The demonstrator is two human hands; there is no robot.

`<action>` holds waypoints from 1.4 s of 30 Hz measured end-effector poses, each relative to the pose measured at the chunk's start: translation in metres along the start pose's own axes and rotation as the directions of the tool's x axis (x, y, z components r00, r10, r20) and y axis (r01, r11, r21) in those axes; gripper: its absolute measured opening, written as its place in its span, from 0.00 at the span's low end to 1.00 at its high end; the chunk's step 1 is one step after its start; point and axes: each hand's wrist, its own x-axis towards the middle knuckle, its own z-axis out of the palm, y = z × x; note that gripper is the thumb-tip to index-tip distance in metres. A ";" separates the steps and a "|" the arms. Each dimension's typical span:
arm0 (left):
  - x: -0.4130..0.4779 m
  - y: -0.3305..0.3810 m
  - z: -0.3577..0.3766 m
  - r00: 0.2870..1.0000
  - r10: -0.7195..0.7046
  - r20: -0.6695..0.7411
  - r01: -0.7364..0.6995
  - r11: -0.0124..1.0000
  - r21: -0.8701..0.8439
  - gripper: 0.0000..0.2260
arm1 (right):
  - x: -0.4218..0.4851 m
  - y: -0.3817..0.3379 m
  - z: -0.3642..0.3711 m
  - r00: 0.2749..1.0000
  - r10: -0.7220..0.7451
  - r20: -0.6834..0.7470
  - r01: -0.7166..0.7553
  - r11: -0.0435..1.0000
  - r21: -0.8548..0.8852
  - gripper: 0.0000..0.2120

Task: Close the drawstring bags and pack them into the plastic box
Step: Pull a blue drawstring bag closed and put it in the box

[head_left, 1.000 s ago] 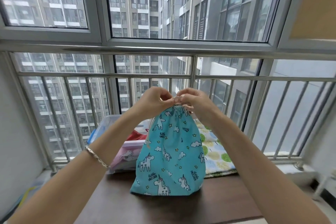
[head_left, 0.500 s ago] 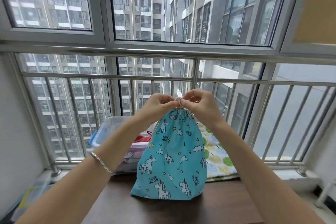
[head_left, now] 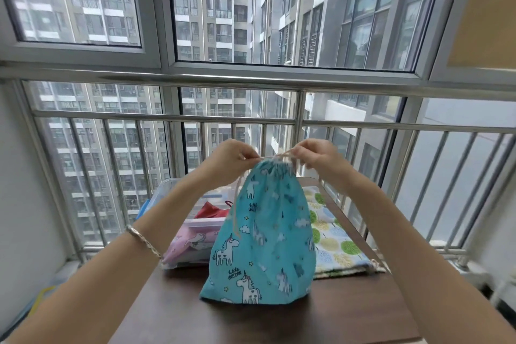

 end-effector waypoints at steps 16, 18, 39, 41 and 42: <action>-0.005 -0.011 0.025 0.937 0.151 -0.316 -0.139 0.989 0.059 0.08 | 0.032 -0.009 0.014 0.765 0.517 0.385 -0.512 0.850 -0.125 0.14; -0.007 -0.011 0.025 0.940 0.140 -0.310 -0.146 0.989 0.004 0.08 | 0.033 -0.010 0.013 0.704 0.532 0.469 -0.539 0.832 -0.135 0.13; -0.003 0.003 0.034 0.973 0.054 -0.226 -0.137 0.919 -0.368 0.15 | 0.015 -0.033 0.004 0.955 0.141 0.262 -0.089 0.976 -0.201 0.03; -0.003 0.005 0.031 0.983 0.016 -0.183 -0.088 0.916 -0.392 0.16 | 0.012 -0.035 0.002 0.959 0.109 0.261 -0.072 0.986 -0.148 0.03; -0.003 0.006 0.029 0.990 -0.024 -0.142 -0.039 0.903 -0.428 0.17 | 0.011 -0.035 0.003 0.966 0.085 0.246 -0.050 0.988 -0.147 0.03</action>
